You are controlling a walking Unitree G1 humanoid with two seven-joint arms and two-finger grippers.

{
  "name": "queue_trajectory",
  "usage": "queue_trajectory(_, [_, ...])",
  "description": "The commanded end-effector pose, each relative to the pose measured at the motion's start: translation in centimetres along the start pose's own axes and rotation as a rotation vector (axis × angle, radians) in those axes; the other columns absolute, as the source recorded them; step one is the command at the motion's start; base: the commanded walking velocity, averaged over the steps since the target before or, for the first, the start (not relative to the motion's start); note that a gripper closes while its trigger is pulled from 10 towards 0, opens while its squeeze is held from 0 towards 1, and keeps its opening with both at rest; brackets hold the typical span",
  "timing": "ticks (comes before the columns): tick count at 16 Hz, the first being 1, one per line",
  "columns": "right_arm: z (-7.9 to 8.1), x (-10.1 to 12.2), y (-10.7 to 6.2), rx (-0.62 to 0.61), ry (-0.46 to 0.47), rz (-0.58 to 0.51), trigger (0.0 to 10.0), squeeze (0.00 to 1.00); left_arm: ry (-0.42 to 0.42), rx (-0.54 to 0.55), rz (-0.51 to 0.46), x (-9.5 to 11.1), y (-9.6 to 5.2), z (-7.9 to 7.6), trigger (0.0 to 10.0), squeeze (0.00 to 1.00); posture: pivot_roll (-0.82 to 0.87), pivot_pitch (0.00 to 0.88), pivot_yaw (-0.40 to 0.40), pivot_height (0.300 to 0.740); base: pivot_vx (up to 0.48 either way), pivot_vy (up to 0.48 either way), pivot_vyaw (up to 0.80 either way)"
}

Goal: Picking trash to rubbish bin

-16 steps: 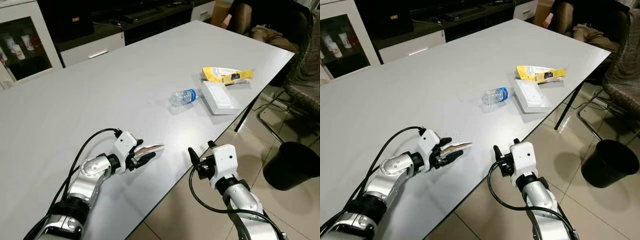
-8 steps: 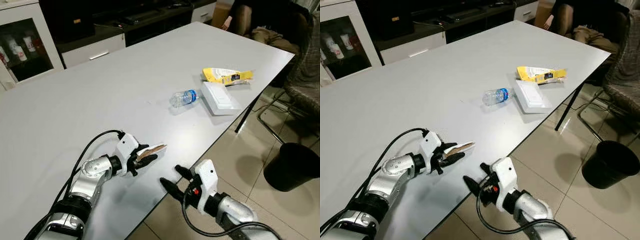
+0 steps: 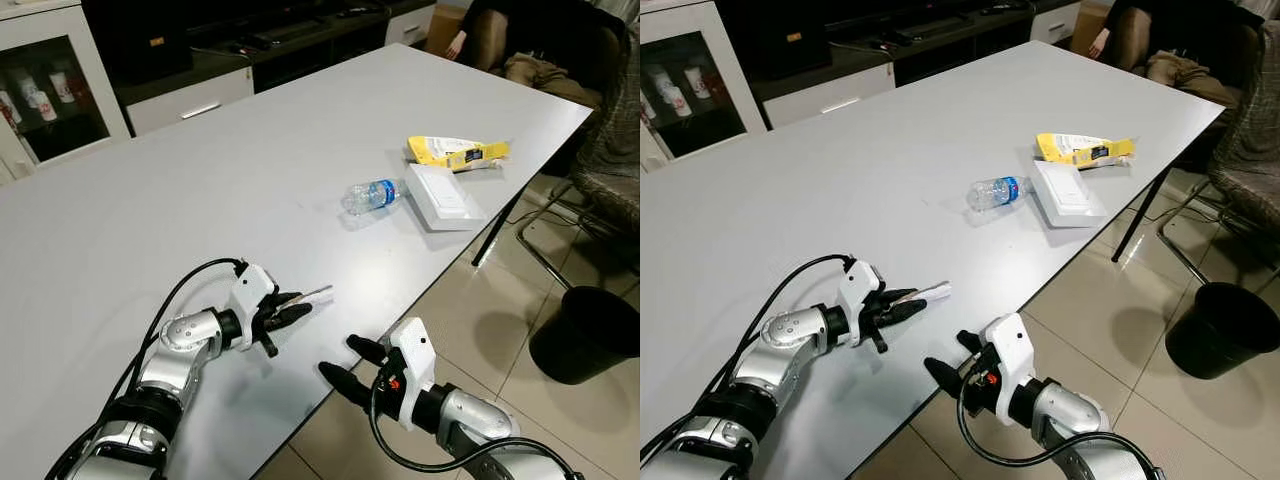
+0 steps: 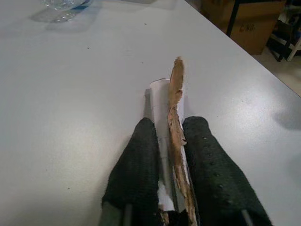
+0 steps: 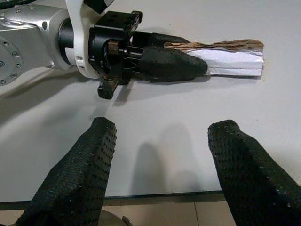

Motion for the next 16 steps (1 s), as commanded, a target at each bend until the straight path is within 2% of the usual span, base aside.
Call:
queue_trajectory(1, [0.2, 0.6, -0.1, 0.01, -0.011, -0.013, 10.0, 0.0, -0.007, -0.001, -0.008, 0.3, 0.0, 0.4, 0.0, 0.0, -0.05, 0.0, -0.004, 0.74, 0.0, 0.0, 0.0])
queue_trajectory(3, [0.1, 0.7, -0.1, 0.009, -0.016, -0.015, 10.0, 0.0, -0.013, 0.01, -0.025, 0.7, -0.1, 0.7, 0.0, 0.0, -0.04, 0.0, -0.007, 0.74, 0.0, 0.0, 0.0])
queue_trajectory(7, [-0.5, 1.7, -0.1, -0.031, -0.017, -0.065, 10.0, 0.0, -0.008, 0.082, -0.14, 3.3, -1.0, 2.1, 0.0, 0.0, -0.03, 0.0, -0.004, 0.74, 0.0, 0.0, 0.0])
queue_trajectory(9, [-1.9, 2.9, -0.1, -0.135, -0.077, -0.123, 10.0, 0.0, 0.028, 0.208, -0.145, 4.0, -2.5, 3.4, 0.0, 0.0, -0.03, 0.0, 0.0, 0.74, 0.0, 0.0, 0.0])
queue_trajectory(10, [-3.0, 3.3, -0.1, -0.212, -0.102, -0.135, 10.0, 0.0, 0.011, 0.322, -0.15, 4.2, -3.3, 4.6, 0.0, 0.0, -0.03, 0.0, 0.001, 0.74, 0.0, 0.0, 0.0])
queue_trajectory(11, [-4.5, 3.9, -0.3, -0.315, -0.118, -0.149, 10.0, 0.0, -0.087, 0.508, -0.185, 4.5, -4.9, 6.3, 5.1, 0.0, -0.03, 0.0, 0.002, 0.74, 0.0, 0.0, 0.0])
queue_trajectory(12, [-5.4, 4.4, -0.4, -0.378, -0.125, -0.16, 10.0, 0.0, -0.233, 0.625, -0.19, 3.8, -6.3, 6.8, 8.7, 0.0, -0.02, 0.0, 0.0, 0.74, 0.0, 0.0, 0.0])
queue_trajectory(13, [-5.8, 4.7, -0.4, -0.415, -0.13, -0.172, 10.0, 0.0, -0.286, 0.654, -0.177, 3.4, -6.8, 6.2, 10.0, 0.0, -0.02, 0.0, -0.003, 0.74, 0.0, 0.0, 0.0])
queue_trajectory(15, [-6.1, 5.2, -0.5, -0.487, -0.16, -0.204, 10.0, 0.0, -0.306, 0.689, -0.175, 3.0, -7.2, 4.1, 10.0, 0.0, -0.01, 0.0, -0.021, 0.74, 0.0, 0.0, 0.0])
queue_trajectory(16, [-6.2, 5.3, -0.5, -0.502, -0.171, -0.208, 10.0, 0.0, -0.295, 0.704, -0.168, 3.0, -7.3, 3.9, 10.0, 0.0, -0.01, 0.0, -0.024, 0.74, 0.0, 0.0, 0.0])
Point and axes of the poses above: a point about 5 cm out from each wrist's last joint towards the gripper, its own y axis pointing out of the wrist towards the gripper, its own x axis along the axis of the wrist's last joint, z = x × y, the point moved 5 cm from there along y, pointing out of the wrist towards the gripper, and after that the axes turned 5 degrees about y, right-handed, at the moved point
